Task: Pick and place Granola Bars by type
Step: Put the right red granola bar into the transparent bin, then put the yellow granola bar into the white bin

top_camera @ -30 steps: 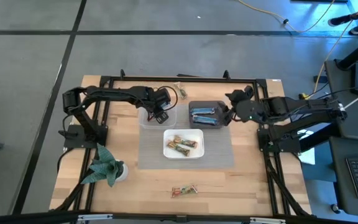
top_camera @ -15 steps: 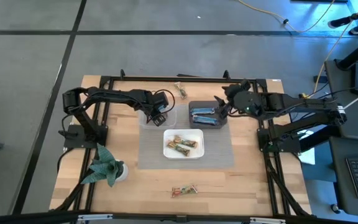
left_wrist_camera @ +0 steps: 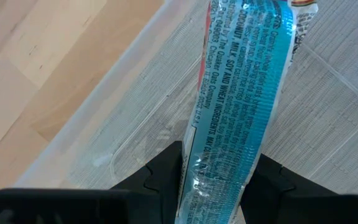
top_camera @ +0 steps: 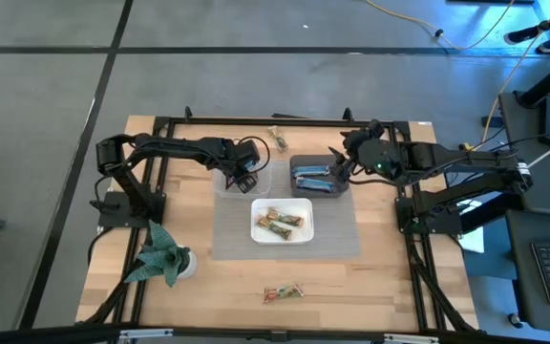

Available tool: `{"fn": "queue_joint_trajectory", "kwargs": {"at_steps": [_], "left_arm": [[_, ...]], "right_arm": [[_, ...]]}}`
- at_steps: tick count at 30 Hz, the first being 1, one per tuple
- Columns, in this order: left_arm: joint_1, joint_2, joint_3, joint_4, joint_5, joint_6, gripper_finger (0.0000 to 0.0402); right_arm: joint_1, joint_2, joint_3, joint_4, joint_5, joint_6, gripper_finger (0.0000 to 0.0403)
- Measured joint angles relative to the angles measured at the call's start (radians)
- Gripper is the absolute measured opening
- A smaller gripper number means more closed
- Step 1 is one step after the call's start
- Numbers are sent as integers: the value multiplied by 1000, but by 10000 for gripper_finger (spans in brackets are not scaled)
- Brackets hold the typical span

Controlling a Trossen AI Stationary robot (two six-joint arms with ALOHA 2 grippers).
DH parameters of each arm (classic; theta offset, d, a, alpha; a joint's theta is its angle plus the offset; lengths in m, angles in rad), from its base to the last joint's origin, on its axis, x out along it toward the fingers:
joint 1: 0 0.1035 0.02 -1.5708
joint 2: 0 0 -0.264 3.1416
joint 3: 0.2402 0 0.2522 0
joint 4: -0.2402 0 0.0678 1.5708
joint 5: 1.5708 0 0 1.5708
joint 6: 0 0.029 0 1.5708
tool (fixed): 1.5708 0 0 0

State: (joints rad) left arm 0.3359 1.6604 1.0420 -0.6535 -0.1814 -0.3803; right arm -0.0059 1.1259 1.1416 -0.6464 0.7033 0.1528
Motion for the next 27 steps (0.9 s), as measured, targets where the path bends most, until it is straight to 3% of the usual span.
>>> {"fn": "queue_joint_trajectory", "kwargs": {"at_steps": [16, 20, 22, 27], "left_arm": [[0, -33, 41, -12, 26, -13, 173], [-2, -104, 73, 0, 22, 44, 173], [-2, -149, 80, -1, 25, 51, 173], [-2, -267, 83, 4, 21, 27, 173]], "right_arm": [[0, 0, 0, -1, 1, -66, 249], [-30, 0, 0, 87, -7, 27, 249], [-78, -1, 0, 149, -85, 32, 249], [-246, 42, 1, 298, -513, 26, 249]]}}
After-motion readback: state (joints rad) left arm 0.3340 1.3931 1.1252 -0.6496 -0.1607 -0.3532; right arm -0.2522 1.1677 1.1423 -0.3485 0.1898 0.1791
